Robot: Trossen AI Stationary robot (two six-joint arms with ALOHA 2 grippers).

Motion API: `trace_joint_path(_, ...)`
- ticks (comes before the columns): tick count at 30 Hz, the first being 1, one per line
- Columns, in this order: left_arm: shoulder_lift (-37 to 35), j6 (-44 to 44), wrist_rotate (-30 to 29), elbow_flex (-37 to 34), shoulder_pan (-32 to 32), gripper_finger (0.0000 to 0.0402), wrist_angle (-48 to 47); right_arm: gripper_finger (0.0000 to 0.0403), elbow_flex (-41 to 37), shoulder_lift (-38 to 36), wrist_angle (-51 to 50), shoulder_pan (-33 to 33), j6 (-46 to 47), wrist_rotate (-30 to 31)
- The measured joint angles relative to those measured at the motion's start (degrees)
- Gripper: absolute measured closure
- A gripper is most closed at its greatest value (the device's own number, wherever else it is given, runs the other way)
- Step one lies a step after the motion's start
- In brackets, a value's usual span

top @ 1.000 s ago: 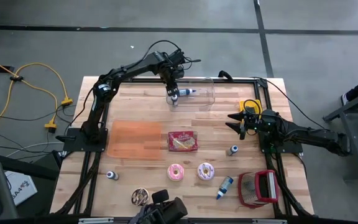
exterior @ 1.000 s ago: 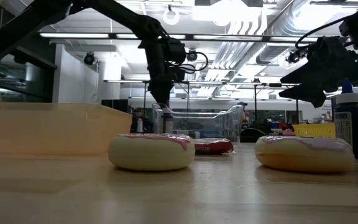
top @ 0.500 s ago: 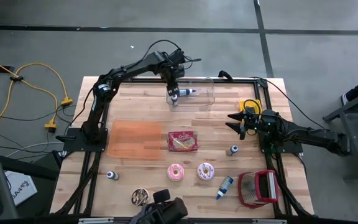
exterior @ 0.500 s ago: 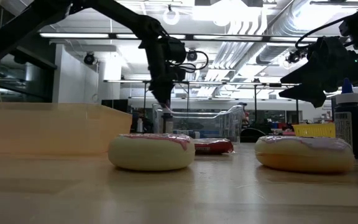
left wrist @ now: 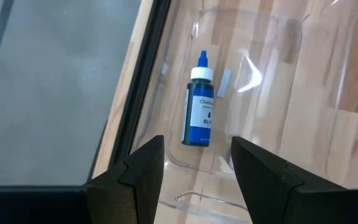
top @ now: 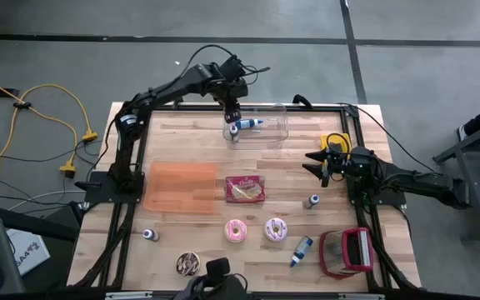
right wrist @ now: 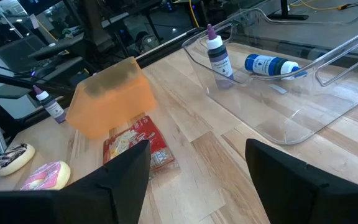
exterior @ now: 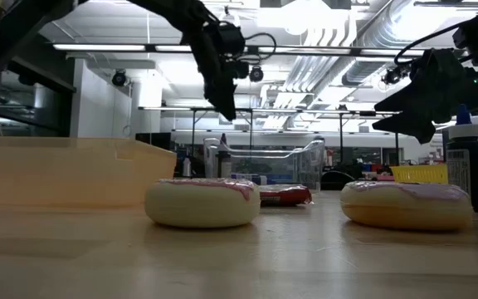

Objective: Pick & Place Food Item
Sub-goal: Put the violet food coloring bottle into the transparent bin

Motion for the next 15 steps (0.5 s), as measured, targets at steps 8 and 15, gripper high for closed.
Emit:
trace_joint_path(8,-0.6,-0.1,-0.1,0.0,-1.1,0.0222,-0.9,0.0152,0.0,0.0,0.0,0.0,0.0,0.0)
trace_joint_path(15,-0.6,0.0,-0.1,0.0,-1.7,0.0222,-1.5,0.0152,0.0,0.0,0.0,0.0,0.0,0.0)
